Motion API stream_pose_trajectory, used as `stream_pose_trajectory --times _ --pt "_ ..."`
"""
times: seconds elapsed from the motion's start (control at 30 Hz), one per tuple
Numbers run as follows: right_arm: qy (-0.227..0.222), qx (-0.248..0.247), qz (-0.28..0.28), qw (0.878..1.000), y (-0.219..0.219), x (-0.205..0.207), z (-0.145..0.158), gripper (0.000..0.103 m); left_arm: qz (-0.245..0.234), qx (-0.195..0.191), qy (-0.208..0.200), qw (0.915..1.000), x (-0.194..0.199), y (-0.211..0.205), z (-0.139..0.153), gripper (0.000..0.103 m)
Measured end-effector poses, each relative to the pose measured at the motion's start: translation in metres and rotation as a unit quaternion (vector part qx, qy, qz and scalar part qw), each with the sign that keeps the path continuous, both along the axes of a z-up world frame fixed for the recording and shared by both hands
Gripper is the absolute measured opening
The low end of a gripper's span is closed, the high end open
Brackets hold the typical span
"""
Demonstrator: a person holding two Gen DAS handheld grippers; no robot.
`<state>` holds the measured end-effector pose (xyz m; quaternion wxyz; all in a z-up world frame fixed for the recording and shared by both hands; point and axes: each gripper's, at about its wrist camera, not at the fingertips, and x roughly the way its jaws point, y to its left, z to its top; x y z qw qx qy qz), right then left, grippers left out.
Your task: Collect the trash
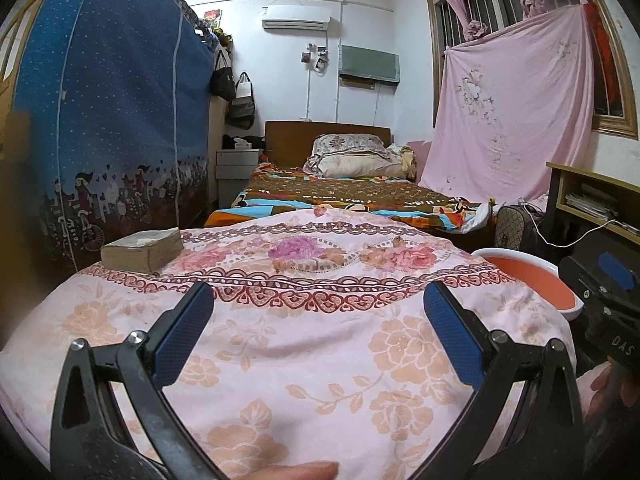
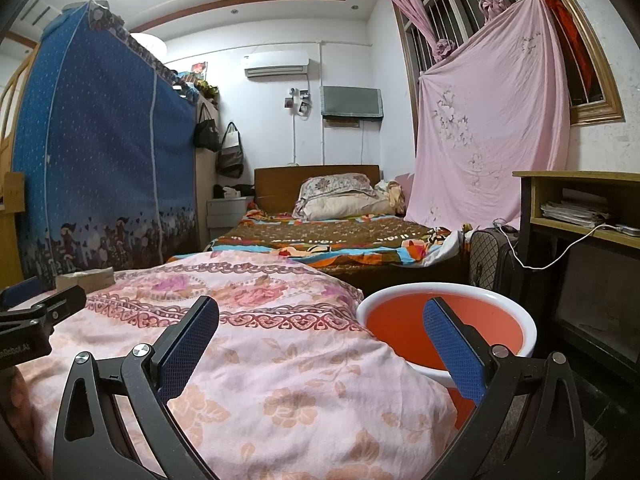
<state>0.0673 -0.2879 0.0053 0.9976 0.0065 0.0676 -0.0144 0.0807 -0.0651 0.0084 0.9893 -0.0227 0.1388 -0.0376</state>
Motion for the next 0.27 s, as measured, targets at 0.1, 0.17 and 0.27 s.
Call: stream_pose_trajectory --times 0.1,0.17,0.27 --pt "0.001 -0.001 0.001 1.000 0.0018 -0.0004 0.0001 0.103 0.001 0.000 0.000 1.0000 0.0000 0.0003 0.0002 0.091" --pt "0.003 -0.002 0.002 1.000 0.0007 0.0012 0.0016 0.103 0.001 -0.002 0.000 1.0000 0.0001 0.0009 0.0004 0.091" --pt "0.003 -0.003 0.002 1.000 0.0009 0.0015 0.0020 0.103 0.001 -0.002 0.000 1.0000 0.0000 0.0010 0.0005 0.091"
